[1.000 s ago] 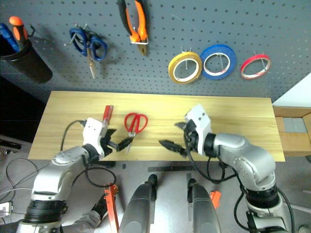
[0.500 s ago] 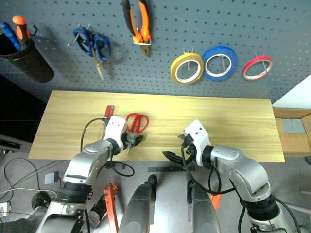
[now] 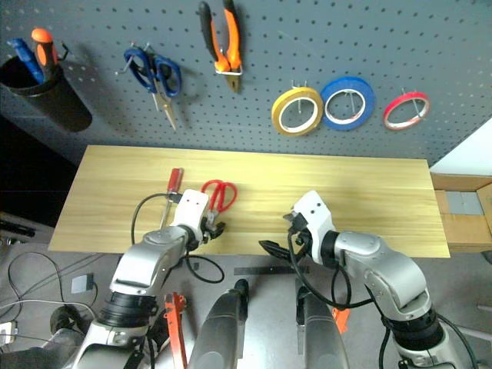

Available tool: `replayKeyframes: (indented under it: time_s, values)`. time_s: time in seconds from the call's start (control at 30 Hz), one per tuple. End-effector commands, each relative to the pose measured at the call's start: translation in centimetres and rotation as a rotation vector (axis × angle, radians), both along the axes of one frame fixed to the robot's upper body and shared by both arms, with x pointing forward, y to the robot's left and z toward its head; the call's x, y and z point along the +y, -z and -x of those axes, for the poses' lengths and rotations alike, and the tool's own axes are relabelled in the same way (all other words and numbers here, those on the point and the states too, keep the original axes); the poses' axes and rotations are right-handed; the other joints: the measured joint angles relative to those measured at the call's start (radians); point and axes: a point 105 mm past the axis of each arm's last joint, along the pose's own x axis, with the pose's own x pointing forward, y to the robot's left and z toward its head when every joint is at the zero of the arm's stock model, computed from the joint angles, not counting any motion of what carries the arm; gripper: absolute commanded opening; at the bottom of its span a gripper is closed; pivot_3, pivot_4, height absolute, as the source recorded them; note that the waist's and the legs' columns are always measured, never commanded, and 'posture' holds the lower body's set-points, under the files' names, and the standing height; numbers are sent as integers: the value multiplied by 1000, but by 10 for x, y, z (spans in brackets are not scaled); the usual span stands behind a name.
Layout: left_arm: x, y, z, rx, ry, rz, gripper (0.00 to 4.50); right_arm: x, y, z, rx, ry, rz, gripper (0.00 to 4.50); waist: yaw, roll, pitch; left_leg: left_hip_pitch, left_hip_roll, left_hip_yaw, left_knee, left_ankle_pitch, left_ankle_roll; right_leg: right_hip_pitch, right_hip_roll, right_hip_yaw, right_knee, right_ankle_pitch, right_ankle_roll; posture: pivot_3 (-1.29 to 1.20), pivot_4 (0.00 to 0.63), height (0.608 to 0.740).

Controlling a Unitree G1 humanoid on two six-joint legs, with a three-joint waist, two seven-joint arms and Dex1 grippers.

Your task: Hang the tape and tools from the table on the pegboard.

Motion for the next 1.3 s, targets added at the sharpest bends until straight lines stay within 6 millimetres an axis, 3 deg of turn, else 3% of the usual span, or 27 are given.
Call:
replayKeyframes:
  time_s: [0.03, 0.23, 0.53, 0.6, 0.7, 0.83, 1.07, 1.17, 1.3]
  values:
    - [1, 10, 4, 35, -15, -23, 2376, 1, -9, 6, -34, -13, -15, 4500, -1, 0, 0, 0, 0, 0, 0, 0, 0, 0, 0, 0, 0, 0, 0, 63, 376, 740]
    - [8, 12, 5, 56, -39, -30, 288, -1, -8, 5, -32, -3, -11, 4500, -3, 1, -1, 2, 0, -1, 1, 0, 0, 3, 0, 0, 0, 0, 0, 64, 377, 740]
    - [8, 1, -4, -52, -16, -8, 236, -1, -8, 3, -37, -14, -7, 4500, -3, 1, -5, 2, 0, -1, 1, 0, 0, 3, 0, -1, 1, 0, 0, 79, 359, 740]
    - [-7, -25, -11, -234, 64, 60, 236, -1, -7, 1, -37, -22, -2, 4500, -2, 0, -6, 2, 0, -1, 1, 0, 0, 4, 0, -1, 0, 0, 0, 76, 341, 740]
    - [-27, -69, -3, -484, 183, 222, 236, -1, -10, -2, -44, -46, 3, 4500, -2, 0, -7, 1, 0, -1, 2, 0, 0, 3, 0, -1, -1, 1, -1, 59, 325, 740]
    - [-23, -90, 4, -645, 142, 304, 236, -4, -21, -4, -56, -94, -12, 4500, -1, -1, -28, 0, 0, -2, 2, 0, 0, 4, 0, -2, -2, 1, -1, 64, 286, 740]
    - [0, -116, 6, -863, 87, 126, 236, -12, -43, -9, -109, -181, -113, 4500, 1, -2, -69, 9, 0, -1, 2, 0, 0, 14, 1, -3, -5, 3, 0, 98, 226, 740]
    - [7, -128, 19, -1018, 54, -61, 236, -14, -49, -15, -130, -193, -127, 4500, 1, -4, -89, 9, 0, 0, 2, 0, 1, 14, 1, -1, -6, 5, -1, 127, 208, 740]
    - [28, -135, 38, -1145, -115, -174, 236, -9, -59, -25, -182, -220, -144, 4500, 5, -4, -108, 15, 0, 2, 1, 0, 1, 18, 0, 1, -6, 5, -1, 161, 200, 740]
